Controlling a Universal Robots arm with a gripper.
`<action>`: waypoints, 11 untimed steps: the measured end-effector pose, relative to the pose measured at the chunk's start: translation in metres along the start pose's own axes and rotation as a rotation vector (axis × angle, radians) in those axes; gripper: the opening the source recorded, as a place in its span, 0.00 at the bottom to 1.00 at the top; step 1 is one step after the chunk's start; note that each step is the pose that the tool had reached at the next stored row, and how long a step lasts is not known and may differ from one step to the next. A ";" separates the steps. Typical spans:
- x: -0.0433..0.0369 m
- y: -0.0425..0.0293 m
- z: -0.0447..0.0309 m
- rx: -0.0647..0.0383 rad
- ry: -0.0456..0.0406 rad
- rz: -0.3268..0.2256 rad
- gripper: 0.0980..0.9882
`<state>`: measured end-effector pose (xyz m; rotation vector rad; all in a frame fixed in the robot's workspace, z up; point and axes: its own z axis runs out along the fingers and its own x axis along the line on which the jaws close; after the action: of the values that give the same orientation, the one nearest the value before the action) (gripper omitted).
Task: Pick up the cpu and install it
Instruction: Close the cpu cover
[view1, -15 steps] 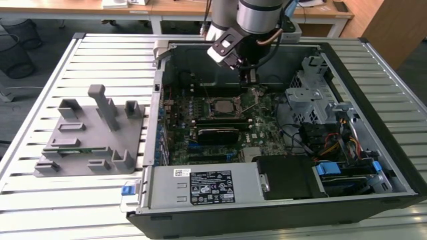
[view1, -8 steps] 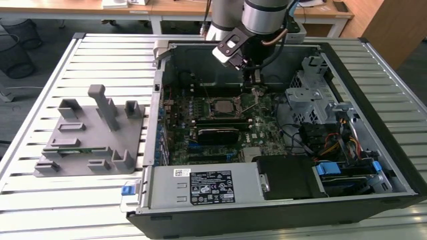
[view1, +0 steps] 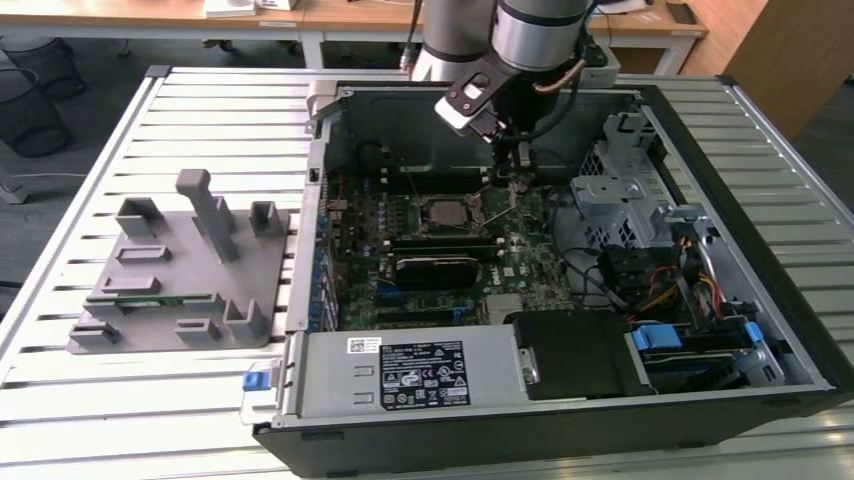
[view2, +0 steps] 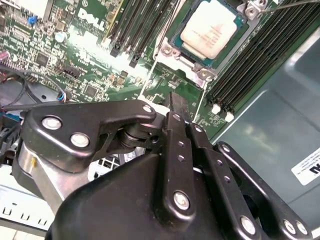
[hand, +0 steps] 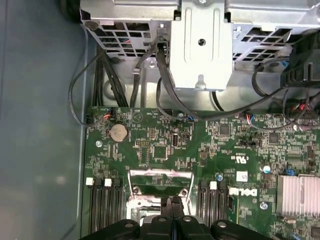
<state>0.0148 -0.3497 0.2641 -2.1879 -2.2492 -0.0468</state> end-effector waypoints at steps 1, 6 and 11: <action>0.0002 0.0011 0.0003 0.000 -0.0002 0.000 0.01; 0.0028 0.0063 0.0015 0.000 -0.0016 0.000 0.01; 0.0056 0.0122 0.0023 0.000 -0.0016 0.000 0.01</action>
<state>0.0268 -0.3438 0.2622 -2.1883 -2.2504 -0.0451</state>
